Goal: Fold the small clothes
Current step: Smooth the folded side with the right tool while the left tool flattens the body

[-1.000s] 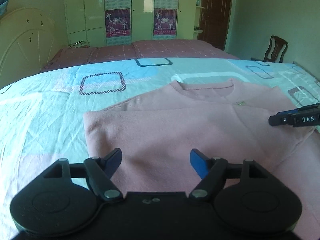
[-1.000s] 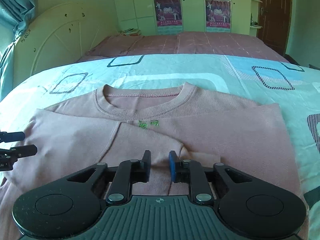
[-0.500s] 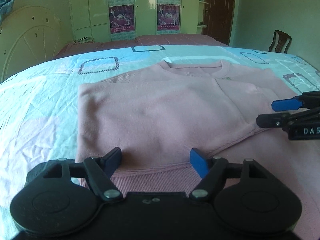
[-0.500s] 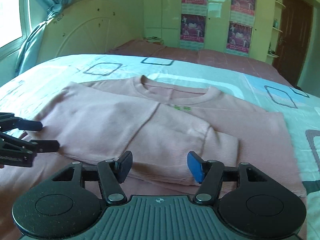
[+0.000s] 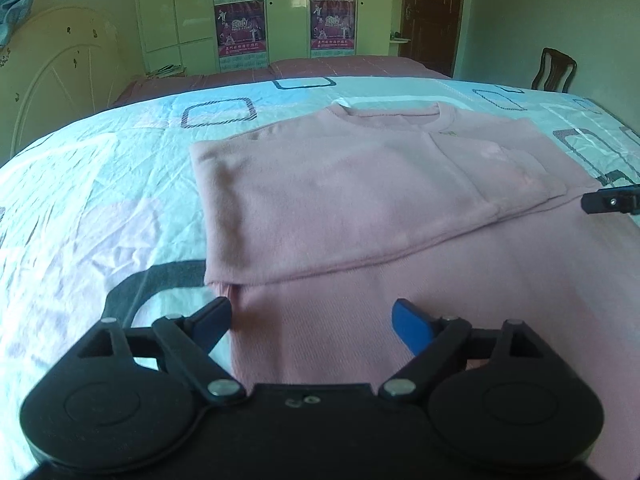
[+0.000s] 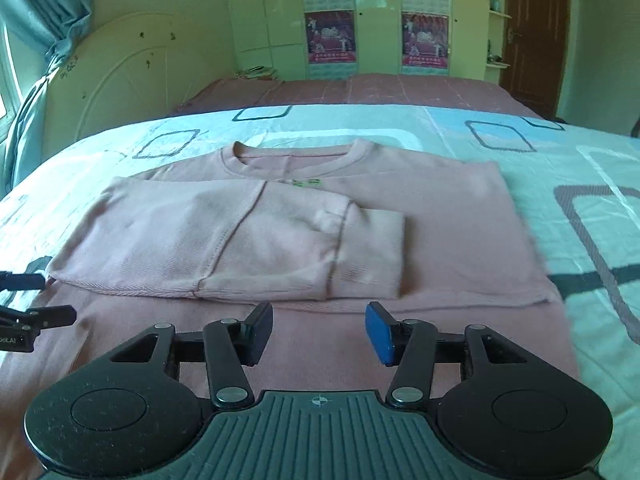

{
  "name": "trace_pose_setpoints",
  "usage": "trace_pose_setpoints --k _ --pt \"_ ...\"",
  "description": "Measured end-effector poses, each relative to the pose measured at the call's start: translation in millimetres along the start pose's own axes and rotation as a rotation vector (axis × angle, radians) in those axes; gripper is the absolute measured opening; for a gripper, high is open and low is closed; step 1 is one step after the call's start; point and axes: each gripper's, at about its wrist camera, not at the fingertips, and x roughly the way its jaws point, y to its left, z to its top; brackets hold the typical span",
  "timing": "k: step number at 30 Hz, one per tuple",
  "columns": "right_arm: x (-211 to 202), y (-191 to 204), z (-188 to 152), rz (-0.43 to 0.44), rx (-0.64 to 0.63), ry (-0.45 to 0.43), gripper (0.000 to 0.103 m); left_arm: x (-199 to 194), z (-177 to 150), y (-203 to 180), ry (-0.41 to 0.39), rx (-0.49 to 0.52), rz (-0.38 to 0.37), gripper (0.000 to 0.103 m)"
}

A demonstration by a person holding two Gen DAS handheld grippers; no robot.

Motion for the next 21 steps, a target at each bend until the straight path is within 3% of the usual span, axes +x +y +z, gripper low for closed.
trace_pose_setpoints --k 4,8,11,13,14,15,16,17,18,21 --pt "-36 -51 -18 -0.073 0.084 0.021 0.051 -31 -30 17 0.01 -0.056 0.026 0.084" --pt "-65 -111 -41 -0.133 0.219 0.058 0.052 -62 -61 37 0.025 -0.128 0.024 0.053" --pt "-90 -152 -60 -0.096 0.362 0.066 0.052 -84 -79 45 0.026 -0.223 -0.024 0.037" --pt "-103 -172 -74 -0.055 0.439 0.073 0.052 -94 -88 46 0.036 -0.303 -0.056 0.039" --pt "-110 -179 -81 -0.04 0.46 0.077 0.052 -97 -95 45 0.045 -0.352 -0.091 0.045" --pt "-116 -184 -86 -0.03 0.473 0.078 0.054 -100 -100 44 0.056 -0.397 -0.121 0.058" --pt "-121 -189 -92 -0.018 0.482 0.073 0.064 -104 -105 41 0.054 -0.429 -0.141 0.065" --pt "-129 -192 -99 0.005 0.492 0.062 0.07 -107 -108 37 0.055 -0.451 -0.161 0.08" --pt "-135 -194 -105 0.034 0.5 0.058 0.071 -111 -112 32 0.061 -0.467 -0.181 0.084" --pt "-147 -197 -119 0.155 0.508 0.066 0.07 -120 -123 16 0.072 -0.467 -0.197 0.082"
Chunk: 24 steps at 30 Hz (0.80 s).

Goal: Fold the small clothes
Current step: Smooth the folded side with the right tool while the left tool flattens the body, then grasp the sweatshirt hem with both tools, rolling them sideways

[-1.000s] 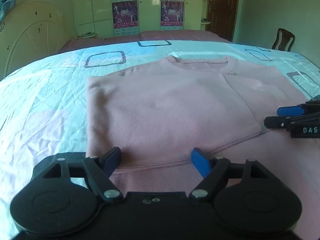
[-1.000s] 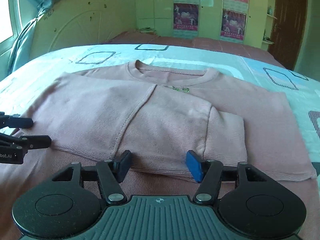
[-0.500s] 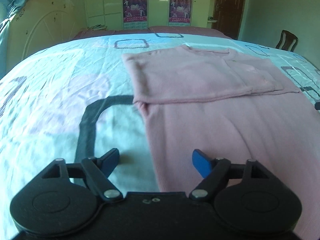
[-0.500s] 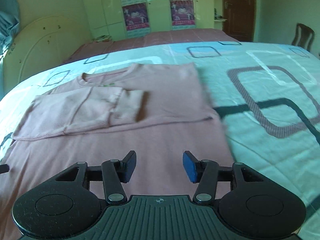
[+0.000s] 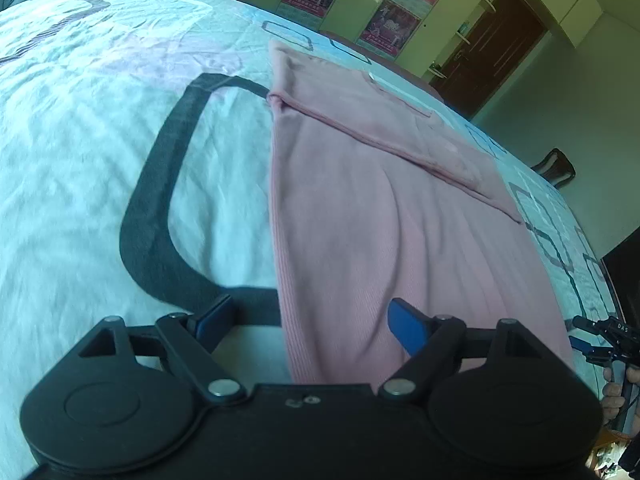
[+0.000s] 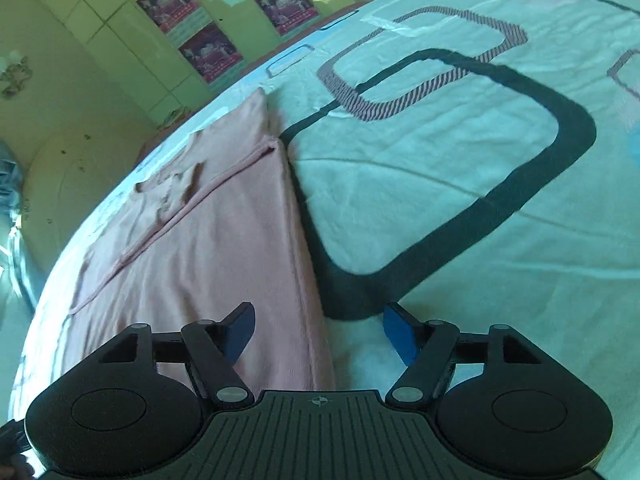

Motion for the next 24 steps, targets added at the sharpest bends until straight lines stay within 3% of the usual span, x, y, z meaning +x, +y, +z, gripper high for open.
trace_pose_setpoints --k 7,10,11,12,13,16,19,21,24 --pt "-15 -13 -24 0.149 0.036 0.063 0.069 -13 -33 -1 -0.03 -0.089 -0.068 0.074" --pt "-12 -24 -28 0.253 0.118 0.122 0.061 -8 -33 7 -0.035 -0.143 -0.128 0.074" --pt "-10 -25 -27 0.267 0.116 0.127 0.06 -6 -30 10 -0.03 -0.167 -0.151 0.071" --pt "-11 -26 -25 0.274 0.114 0.123 0.058 -4 -28 11 -0.016 -0.194 -0.183 0.057" --pt "-10 -29 -23 0.287 0.137 0.117 0.056 1 -26 12 0.003 -0.211 -0.191 0.051" --pt "-6 -37 -18 0.349 0.215 0.119 0.053 7 -23 1 0.012 -0.188 -0.155 0.049" --pt "2 -36 -16 0.34 0.192 0.158 0.042 8 -27 -5 -0.005 -0.186 -0.143 0.048" --pt "5 -37 -19 0.35 0.176 0.173 0.037 7 -31 0 -0.02 -0.211 -0.132 0.037" --pt "4 -41 -24 0.376 0.188 0.181 0.033 0 -34 12 -0.048 -0.255 -0.143 0.035"
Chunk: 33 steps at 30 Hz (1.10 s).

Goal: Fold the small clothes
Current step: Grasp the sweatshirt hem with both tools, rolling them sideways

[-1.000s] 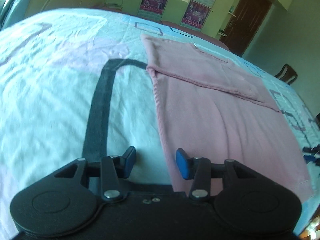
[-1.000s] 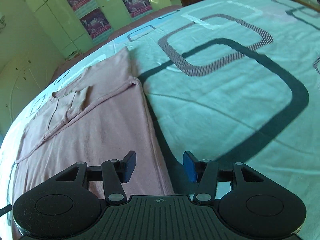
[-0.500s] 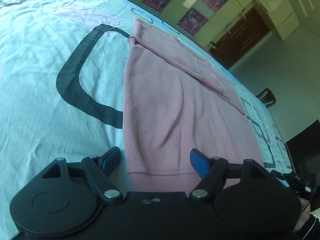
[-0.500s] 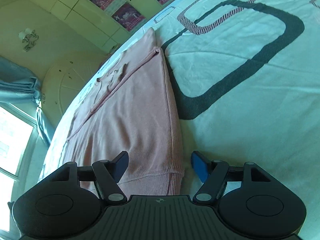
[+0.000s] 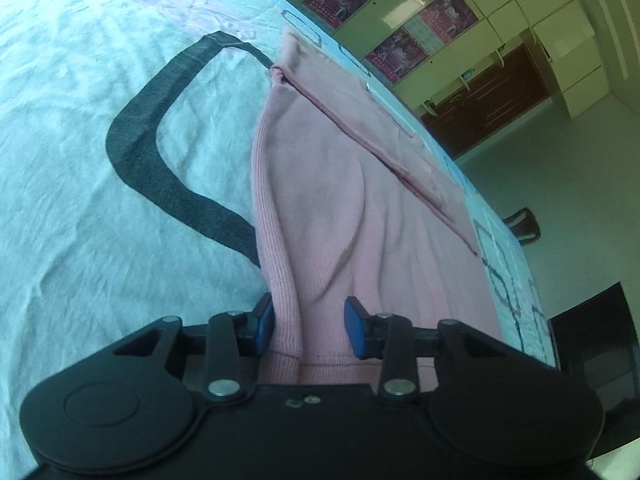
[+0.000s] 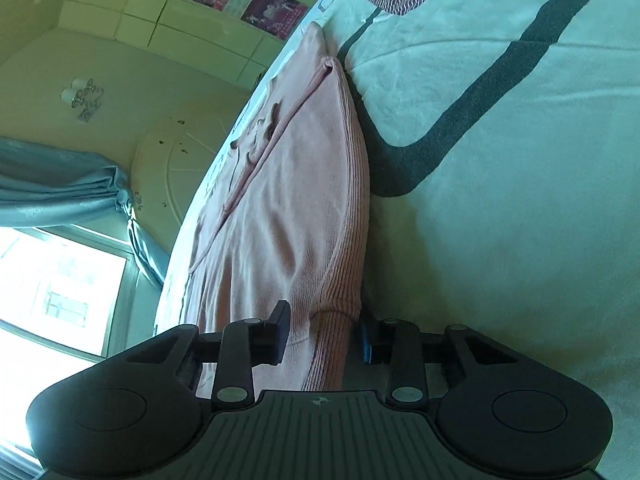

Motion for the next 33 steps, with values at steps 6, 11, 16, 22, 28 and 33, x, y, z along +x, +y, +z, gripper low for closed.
trace_pose_setpoints --k 6,11,16,22,28,33 --pt "-5 -4 -5 0.012 0.003 -0.003 0.033 -16 -6 17 -0.054 -0.069 0.0 0.039" --pt "-3 -5 -4 0.009 0.013 -0.001 0.033 -5 0 15 -0.042 -0.094 -0.017 0.043" --pt "10 4 1 -0.013 -0.018 0.016 0.033 9 1 -6 0.061 -0.003 -0.012 0.041" --pt "-2 20 -7 0.039 -0.135 -0.028 0.006 -5 -14 -23 -0.02 0.113 0.038 0.005" --pt "-20 13 -8 0.028 -0.179 -0.062 0.006 -14 -22 -8 -0.07 0.06 0.01 0.005" --pt "-8 -3 -16 -0.025 -0.118 -0.045 0.006 -7 -29 4 -0.071 -0.024 0.005 0.005"
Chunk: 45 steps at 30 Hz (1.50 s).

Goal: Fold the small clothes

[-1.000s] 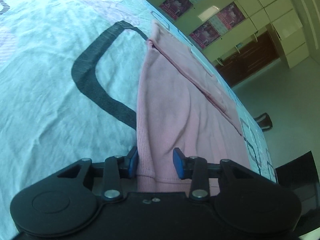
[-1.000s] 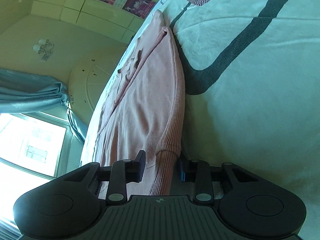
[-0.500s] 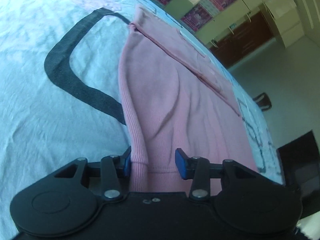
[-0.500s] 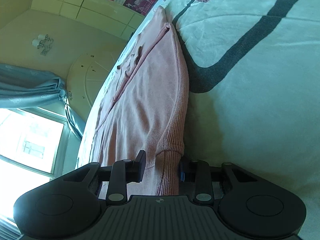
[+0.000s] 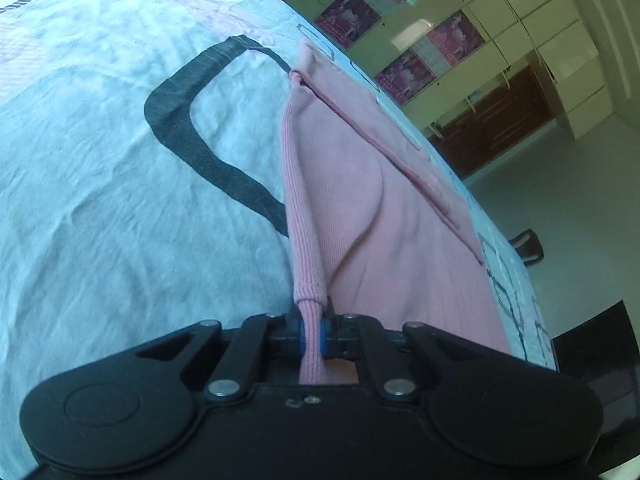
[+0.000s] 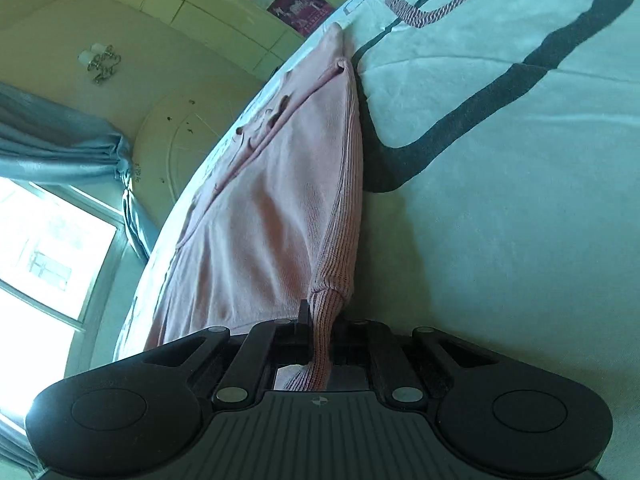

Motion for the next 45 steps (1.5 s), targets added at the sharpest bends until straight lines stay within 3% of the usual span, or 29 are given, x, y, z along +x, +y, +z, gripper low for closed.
trace_pose_setpoints --k 7,12,15,18,24,27,31,32,33,34,35,36,37,39,41,42,43,44,45 --pt "-14 40 38 0.076 -0.079 -0.089 0.006 -16 31 -22 -0.096 -0.009 -0.107 0.005" --pt "5 84 95 0.075 -0.159 -0.159 0.006 4 86 -47 -0.178 -0.037 -0.228 0.005" --pt "25 102 137 0.054 -0.155 -0.198 0.006 32 127 -61 -0.195 -0.044 -0.262 0.005" --pt "54 113 185 0.025 -0.127 -0.216 0.006 67 172 -74 -0.183 -0.042 -0.247 0.005" --pt "150 108 273 -0.09 -0.018 -0.153 0.006 155 251 -76 -0.103 -0.044 -0.15 0.005" --pt "199 88 300 -0.148 0.035 -0.109 0.006 203 276 -64 -0.032 -0.053 -0.1 0.005" --pt "247 61 316 -0.218 0.061 -0.051 0.006 247 290 -46 0.032 -0.067 -0.091 0.006" --pt "253 57 319 -0.206 0.065 -0.053 0.006 251 293 -43 0.027 -0.065 -0.107 0.008" --pt "256 55 322 -0.192 0.054 -0.068 0.007 251 295 -41 0.004 -0.061 -0.121 0.022" --pt "258 54 324 -0.185 0.043 -0.076 0.013 248 297 -39 -0.026 -0.059 -0.134 0.031" --pt "259 53 326 -0.195 0.034 -0.089 0.049 242 298 -37 -0.069 -0.061 -0.158 0.053" --pt "257 54 327 -0.212 0.013 -0.123 0.073 238 299 -36 -0.108 -0.061 -0.167 0.07" --pt "252 59 326 -0.218 -0.034 -0.182 0.089 235 300 -35 -0.131 -0.05 -0.166 0.07" --pt "247 56 330 -0.193 -0.045 -0.207 0.089 234 307 -39 -0.126 0.003 -0.16 0.067" --pt "243 59 331 -0.213 -0.112 -0.221 0.088 238 310 -50 -0.084 0.122 -0.115 0.067" --pt "245 62 330 -0.238 -0.17 -0.209 0.085 242 311 -59 -0.058 0.213 -0.073 0.066" --pt "250 65 330 -0.261 -0.223 -0.182 0.074 247 310 -68 -0.027 0.301 -0.031 0.064" --pt "256 68 329 -0.289 -0.281 -0.147 0.063 254 308 -78 0.007 0.385 0.011 0.055" --pt "271 76 328 -0.335 -0.359 -0.109 0.059 263 305 -87 0.041 0.467 0.057 0.044"
